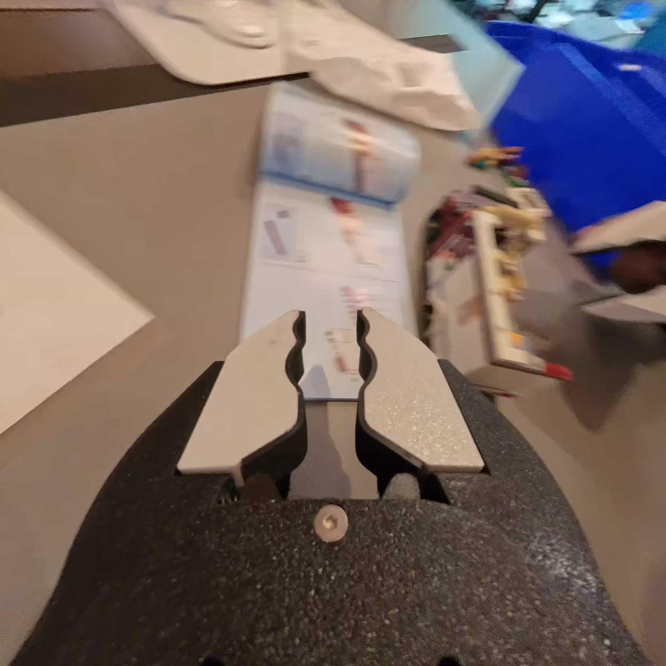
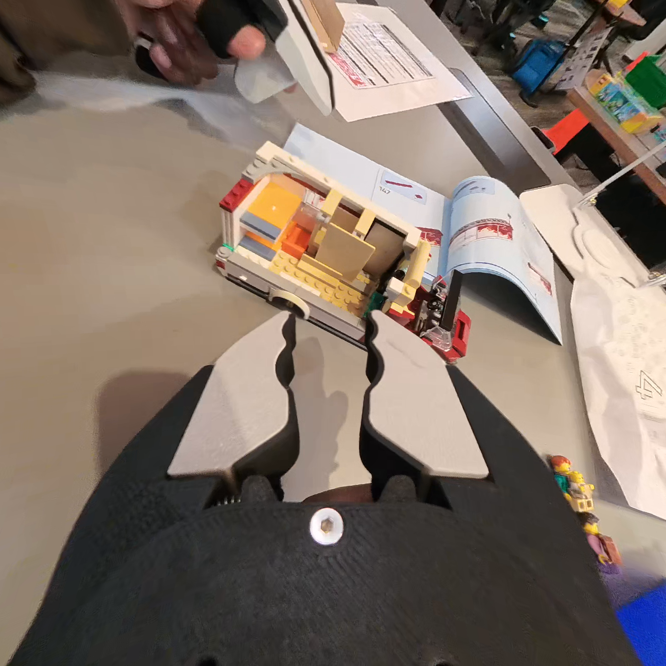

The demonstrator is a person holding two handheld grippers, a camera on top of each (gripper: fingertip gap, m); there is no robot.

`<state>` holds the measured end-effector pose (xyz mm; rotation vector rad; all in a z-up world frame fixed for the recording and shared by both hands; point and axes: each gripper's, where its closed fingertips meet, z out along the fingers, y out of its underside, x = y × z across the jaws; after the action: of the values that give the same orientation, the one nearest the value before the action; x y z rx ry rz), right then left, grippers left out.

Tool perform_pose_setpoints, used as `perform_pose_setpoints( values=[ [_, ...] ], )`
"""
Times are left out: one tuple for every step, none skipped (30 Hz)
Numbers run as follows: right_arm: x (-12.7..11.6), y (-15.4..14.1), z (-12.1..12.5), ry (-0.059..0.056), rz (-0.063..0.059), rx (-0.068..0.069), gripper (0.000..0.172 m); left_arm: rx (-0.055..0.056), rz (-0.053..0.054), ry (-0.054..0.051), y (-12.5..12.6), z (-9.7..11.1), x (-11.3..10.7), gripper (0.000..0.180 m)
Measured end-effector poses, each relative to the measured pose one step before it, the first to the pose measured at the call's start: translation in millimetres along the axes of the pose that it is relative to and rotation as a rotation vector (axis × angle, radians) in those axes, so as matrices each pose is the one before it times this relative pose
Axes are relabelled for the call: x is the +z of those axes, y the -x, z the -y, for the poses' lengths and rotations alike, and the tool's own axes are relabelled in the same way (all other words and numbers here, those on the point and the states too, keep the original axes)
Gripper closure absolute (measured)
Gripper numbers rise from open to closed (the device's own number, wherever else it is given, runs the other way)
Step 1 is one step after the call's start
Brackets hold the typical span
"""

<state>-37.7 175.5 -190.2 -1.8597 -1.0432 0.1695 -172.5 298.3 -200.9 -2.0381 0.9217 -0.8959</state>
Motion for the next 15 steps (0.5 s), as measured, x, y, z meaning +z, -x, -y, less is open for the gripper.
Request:
perform_pose_setpoints(
  values=[
    [-0.48, 1.61, 0.42, -0.0029, 0.0042, -0.0036, 0.135, 0.0431, -0.1086, -0.0029, -21.76, 1.76, 0.33, 0.154],
    [-0.38, 1.57, 0.04, -0.0004, 0.0016, -0.0085, 0.134, 0.042, -0.0714, 0.0044, -16.1, 0.26, 1.5, 0.154],
    [-0.45, 1.66, 0.09, -0.0001, 0.0023, -0.0082, 0.134, 0.0381, -0.0487, 0.0195, -11.71, -2.49, 2.05, 0.154],
    [-0.75, 2.02, 0.37, -0.0014, 0.0045, -0.0061, 0.134, 0.0316, -0.0485, 0.0327, -10.21, -5.49, 2.24, 0.152],
    [-0.9, 2.31, 0.72, -0.004, 0.0065, -0.0051, 0.134, 0.0224, -0.0543, 0.0373, -10.13, -6.9, 2.7, 0.15],
    [-1.11, 2.29, 0.9, -0.0059, 0.006, -0.0056, 0.134, 0.0157, -0.0376, 0.0341, -7.14, -6.45, 2.99, 0.153],
    [-1.15, 2.08, 1.04, -0.0067, 0.005, -0.0057, 0.135, 0.0196, -0.0308, 0.0293, -6.18, -5.14, 3.52, 0.152],
    [-1.17, 2.42, 1.12, -0.0072, 0.0067, -0.005, 0.135, 0.0203, -0.0394, 0.0253, -7.96, -3.86, 4.34, 0.152],
    [-1.11, 2.73, 1.4, -0.0086, 0.0089, -0.0045, 0.135, 0.0227, -0.0468, 0.0207, -9.87, -2.52, 5.27, 0.15],
    [-1.33, 2.79, 1.99, -0.0119, 0.0078, -0.004, 0.135, 0.0236, -0.0366, 0.0189, -8.58, -1.18, 6.24, 0.149],
    [-1.53, 2.73, 2.75, -0.0153, 0.0059, -0.0041, 0.135, 0.0231, -0.0208, 0.0152, -6.37, 0.44, 7.13, 0.149],
    [-2.23, 3.19, 4.0, -0.0199, 0.0056, -0.0063, 0.135, 0.0181, -0.0155, 0.0132, -5.29, 1.71, 7.6, 0.148],
    [-3.15, 3.0, 6.12, -0.029, 0.0003, -0.0095, 0.136, 0.0143, -0.0147, 0.0107, -5.08, 2.91, 8.15, 0.148],
    [-4.32, 2.45, 8.12, -0.0347, -0.0087, -0.0135, 0.137, 0.0144, -0.0011, 0.0067, -3.42, 4.14, 8.5, 0.143],
    [-4.81, 2.72, 9.28, -0.0361, -0.0103, -0.0197, 0.139, 0.0208, -0.0054, 0.0036, -4.62, 5.1, 9.21, 0.143]
  ],
)
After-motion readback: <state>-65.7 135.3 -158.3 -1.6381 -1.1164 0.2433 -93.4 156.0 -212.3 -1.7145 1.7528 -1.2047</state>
